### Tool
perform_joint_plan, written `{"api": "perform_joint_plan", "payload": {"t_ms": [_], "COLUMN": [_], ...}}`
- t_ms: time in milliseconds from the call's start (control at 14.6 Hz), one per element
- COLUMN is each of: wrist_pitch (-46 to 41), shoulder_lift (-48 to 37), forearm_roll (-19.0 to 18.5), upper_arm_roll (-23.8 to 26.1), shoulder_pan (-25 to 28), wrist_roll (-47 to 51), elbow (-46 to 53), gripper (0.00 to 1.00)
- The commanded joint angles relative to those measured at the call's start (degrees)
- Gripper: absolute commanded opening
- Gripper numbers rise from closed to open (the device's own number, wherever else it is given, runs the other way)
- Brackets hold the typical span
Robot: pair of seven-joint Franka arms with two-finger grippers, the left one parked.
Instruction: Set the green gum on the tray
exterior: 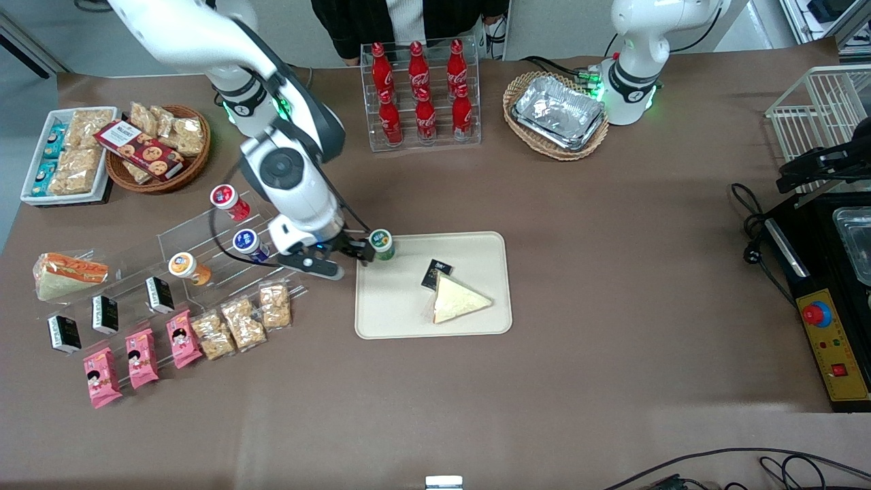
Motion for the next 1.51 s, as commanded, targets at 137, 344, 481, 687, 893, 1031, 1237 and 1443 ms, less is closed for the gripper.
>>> {"api": "perform_joint_plan", "payload": {"t_ms": [137,344,481,687,893,1031,1237,1443], "wrist_pitch": [-30.57,-39.67,-40.03,-40.12,-40.64,-41.61,-41.18,-39.07], "shoulder_lift": [-12.22,-15.74,-18.12,-18.21,-18.3,-18.48,-17.95,-15.76], "forearm_roll": [5.73,9.18,10.85,10.86,10.86,10.51,9.89,9.54], "upper_arm_roll": [-4.61,-13.37,-16.3,-22.07,-27.72,-28.87,-28.88,-28.88], "shoulder_pan": [-2.66,-4.17,-8.19,-12.08,-12.17,-12.08,-11.9,-11.9], "wrist_roll": [-10.97,-24.95,-33.83,-48.77,-57.15,-58.66,-58.4,-58.05], "elbow": [12.62,17.83,18.37,19.25,19.34,19.34,18.63,19.16], "gripper": [1.0,1.0,1.0,1.0,1.0,1.0,1.0,1.0]}}
